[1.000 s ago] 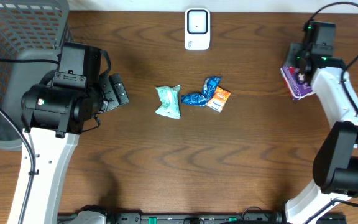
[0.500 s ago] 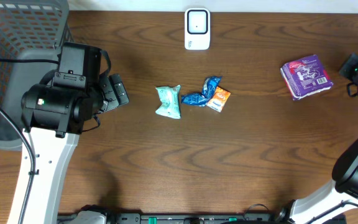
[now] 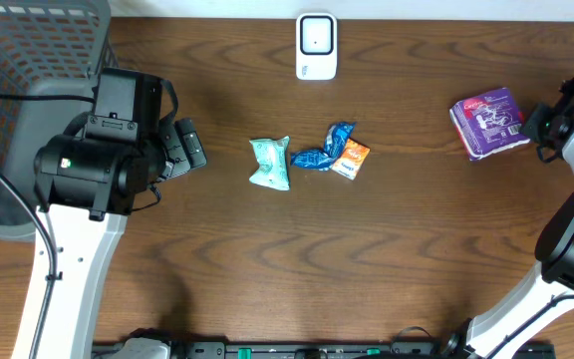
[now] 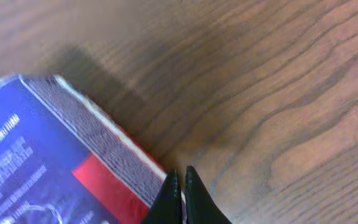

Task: Scan the item barcode
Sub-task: 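Move the right gripper left toward the blue and mint-green packs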

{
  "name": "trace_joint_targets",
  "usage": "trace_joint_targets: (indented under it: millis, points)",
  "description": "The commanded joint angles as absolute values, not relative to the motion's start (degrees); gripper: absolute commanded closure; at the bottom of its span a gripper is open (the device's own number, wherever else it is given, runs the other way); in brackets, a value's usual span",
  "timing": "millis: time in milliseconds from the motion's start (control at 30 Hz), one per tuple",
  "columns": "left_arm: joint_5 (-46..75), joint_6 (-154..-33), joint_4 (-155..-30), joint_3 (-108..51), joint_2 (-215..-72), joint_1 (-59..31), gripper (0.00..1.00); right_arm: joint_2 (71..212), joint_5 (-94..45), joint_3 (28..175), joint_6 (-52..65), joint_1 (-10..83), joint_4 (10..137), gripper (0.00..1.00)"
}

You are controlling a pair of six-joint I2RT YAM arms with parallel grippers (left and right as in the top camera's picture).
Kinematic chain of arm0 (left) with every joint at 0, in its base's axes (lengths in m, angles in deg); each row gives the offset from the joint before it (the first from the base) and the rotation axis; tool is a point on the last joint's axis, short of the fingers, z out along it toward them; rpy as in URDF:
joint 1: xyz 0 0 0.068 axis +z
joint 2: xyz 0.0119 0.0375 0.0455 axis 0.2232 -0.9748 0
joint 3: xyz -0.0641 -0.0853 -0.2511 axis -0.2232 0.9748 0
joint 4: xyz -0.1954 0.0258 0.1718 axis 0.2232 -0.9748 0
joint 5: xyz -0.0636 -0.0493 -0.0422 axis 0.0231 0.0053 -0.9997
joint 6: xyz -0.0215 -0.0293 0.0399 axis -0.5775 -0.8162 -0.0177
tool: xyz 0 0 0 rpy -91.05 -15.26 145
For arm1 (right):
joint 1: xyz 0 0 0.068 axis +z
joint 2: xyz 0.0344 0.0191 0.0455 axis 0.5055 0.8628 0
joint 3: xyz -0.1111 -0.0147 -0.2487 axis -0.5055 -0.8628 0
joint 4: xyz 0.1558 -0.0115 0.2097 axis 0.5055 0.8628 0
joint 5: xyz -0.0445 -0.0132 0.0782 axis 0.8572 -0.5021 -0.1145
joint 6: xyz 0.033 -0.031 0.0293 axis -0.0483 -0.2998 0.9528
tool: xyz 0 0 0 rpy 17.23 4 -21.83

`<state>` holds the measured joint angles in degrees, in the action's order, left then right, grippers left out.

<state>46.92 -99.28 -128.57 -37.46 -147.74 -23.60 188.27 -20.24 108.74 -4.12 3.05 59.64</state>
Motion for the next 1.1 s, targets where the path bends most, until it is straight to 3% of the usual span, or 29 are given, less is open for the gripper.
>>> trace_joint_targets:
  millis: [0, 233, 567, 700, 933, 1067]
  points:
    - [47.88, -98.93, -128.75, -37.81, -147.28, -23.42, 0.02, 188.10, -19.82, 109.53, -6.83, 2.55, 61.44, 0.99]
    - [47.88, -98.93, -128.75, -37.81, -147.28, -23.42, 0.02, 188.10, -29.07, 109.53, -11.62, 2.59, 66.46, 0.99]
    - [47.88, -98.93, -128.75, -37.81, -147.28, -23.42, 0.02, 180.53, -10.53, 109.62, -6.83, 2.55, 70.38, 0.93]
    - [47.88, -98.93, -128.75, -37.81, -147.28, -23.42, 0.02, 172.40, -12.52, 109.62, -5.85, 2.75, 70.33, 0.74]
    - [47.88, -98.93, -128.77, -37.81, -147.28, -23.42, 0.02, 162.48, -40.96, 109.62, -5.89, 4.87, 71.07, 0.19]
    - [47.88, -98.93, -128.75, -37.81, -147.28, -23.42, 0.02, 162.50, -56.65, 109.51, -5.89, 8.19, 75.53, 0.15]
